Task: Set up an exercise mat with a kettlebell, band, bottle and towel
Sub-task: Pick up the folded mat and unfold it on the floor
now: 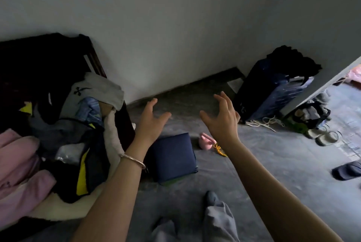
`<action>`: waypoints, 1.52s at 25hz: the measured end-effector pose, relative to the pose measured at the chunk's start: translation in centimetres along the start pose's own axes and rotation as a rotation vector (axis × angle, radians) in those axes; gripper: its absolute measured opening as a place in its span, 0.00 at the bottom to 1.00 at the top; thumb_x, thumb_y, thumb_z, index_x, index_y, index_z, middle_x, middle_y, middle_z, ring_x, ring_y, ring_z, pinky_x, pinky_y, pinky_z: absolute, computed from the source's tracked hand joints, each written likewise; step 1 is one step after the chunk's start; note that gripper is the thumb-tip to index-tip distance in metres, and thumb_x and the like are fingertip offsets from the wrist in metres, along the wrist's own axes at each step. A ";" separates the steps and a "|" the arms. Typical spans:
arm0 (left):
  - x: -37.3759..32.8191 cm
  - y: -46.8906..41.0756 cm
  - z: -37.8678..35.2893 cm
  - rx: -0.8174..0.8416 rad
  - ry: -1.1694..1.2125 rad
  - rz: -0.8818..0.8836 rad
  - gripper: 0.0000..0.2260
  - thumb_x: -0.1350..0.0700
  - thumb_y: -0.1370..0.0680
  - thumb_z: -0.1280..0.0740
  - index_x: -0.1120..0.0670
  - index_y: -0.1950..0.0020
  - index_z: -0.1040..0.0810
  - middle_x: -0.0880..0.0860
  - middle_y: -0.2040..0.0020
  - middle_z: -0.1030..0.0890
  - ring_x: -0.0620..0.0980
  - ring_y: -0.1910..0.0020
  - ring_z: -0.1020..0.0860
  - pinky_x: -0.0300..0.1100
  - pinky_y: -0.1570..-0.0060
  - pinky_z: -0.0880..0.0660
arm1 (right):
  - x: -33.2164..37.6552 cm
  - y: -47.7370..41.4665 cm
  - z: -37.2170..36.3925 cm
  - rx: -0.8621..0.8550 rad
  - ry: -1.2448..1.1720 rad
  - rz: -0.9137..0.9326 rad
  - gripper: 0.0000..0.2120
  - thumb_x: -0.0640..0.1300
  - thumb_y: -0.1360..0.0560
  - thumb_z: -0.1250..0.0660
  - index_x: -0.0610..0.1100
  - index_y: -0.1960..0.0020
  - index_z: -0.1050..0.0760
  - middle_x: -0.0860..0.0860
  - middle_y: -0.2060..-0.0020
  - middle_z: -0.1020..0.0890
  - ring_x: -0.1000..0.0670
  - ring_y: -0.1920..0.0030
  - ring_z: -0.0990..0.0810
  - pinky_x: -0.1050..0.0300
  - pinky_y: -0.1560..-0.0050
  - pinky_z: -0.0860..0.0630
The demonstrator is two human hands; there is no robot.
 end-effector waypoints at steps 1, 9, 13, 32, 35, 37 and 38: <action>0.2 -0.8 -1.0 -0.033 0.001 0.025 0.29 0.52 0.25 0.32 0.51 0.26 0.39 0.50 0.25 0.38 0.48 0.26 0.41 0.46 0.27 0.43 | -1.0 -1.4 -0.6 0.042 -0.007 0.010 0.31 0.54 0.29 0.32 0.49 0.29 0.37 0.51 0.26 0.40 0.49 0.28 0.38 0.48 0.30 0.47; 3.8 -6.3 -8.7 -0.238 0.077 0.191 0.29 0.57 0.26 0.30 0.54 0.27 0.37 0.52 0.27 0.34 0.42 0.31 0.38 0.35 0.35 0.41 | -9.5 -9.8 -5.8 0.324 -0.018 0.042 0.31 0.52 0.29 0.31 0.48 0.30 0.36 0.51 0.26 0.41 0.49 0.28 0.39 0.48 0.30 0.47; 10.3 -10.0 -10.6 -0.265 0.038 0.298 0.29 0.56 0.26 0.30 0.52 0.27 0.37 0.50 0.28 0.34 0.46 0.29 0.36 0.37 0.35 0.39 | -15.0 -10.8 -12.9 0.441 0.029 -0.015 0.31 0.52 0.30 0.29 0.47 0.31 0.34 0.50 0.26 0.39 0.47 0.29 0.37 0.49 0.32 0.46; 63.8 -23.0 -21.6 -0.127 -0.272 0.655 0.40 0.35 0.33 0.31 0.54 0.28 0.37 0.55 0.30 0.30 0.55 0.32 0.31 0.55 0.33 0.32 | -49.4 -3.5 -57.9 0.849 0.273 -0.345 0.45 0.65 0.33 0.32 0.46 0.26 0.47 0.49 0.25 0.44 0.45 0.27 0.40 0.39 0.32 0.38; 72.8 -22.3 -23.5 -0.160 -0.282 0.758 0.47 0.29 0.40 0.31 0.54 0.30 0.36 0.55 0.32 0.28 0.54 0.33 0.29 0.55 0.34 0.30 | -53.8 -2.1 -61.8 0.765 0.225 -0.408 0.44 0.62 0.32 0.31 0.44 0.26 0.48 0.47 0.27 0.42 0.43 0.28 0.41 0.39 0.32 0.38; 75.4 -22.0 -24.3 -0.212 -0.350 0.792 0.51 0.31 0.44 0.28 0.59 0.31 0.36 0.59 0.34 0.27 0.58 0.34 0.28 0.54 0.36 0.30 | -55.7 -2.2 -63.6 0.637 0.207 -0.429 0.44 0.57 0.31 0.29 0.41 0.27 0.48 0.43 0.30 0.41 0.41 0.29 0.42 0.41 0.33 0.39; 75.8 -22.2 -24.5 -0.234 -0.367 0.805 0.51 0.35 0.44 0.25 0.61 0.30 0.37 0.62 0.33 0.29 0.60 0.34 0.29 0.54 0.35 0.30 | -56.5 -2.4 -64.3 0.602 0.229 -0.431 0.45 0.57 0.31 0.29 0.40 0.27 0.49 0.43 0.30 0.41 0.41 0.29 0.43 0.41 0.33 0.40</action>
Point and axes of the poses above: each hand's wrist, its own y-axis away from the middle knuckle, its own z-axis out of the back of the hand, x = y × z, the point moved 3 cm from there along -y, towards the middle knuckle
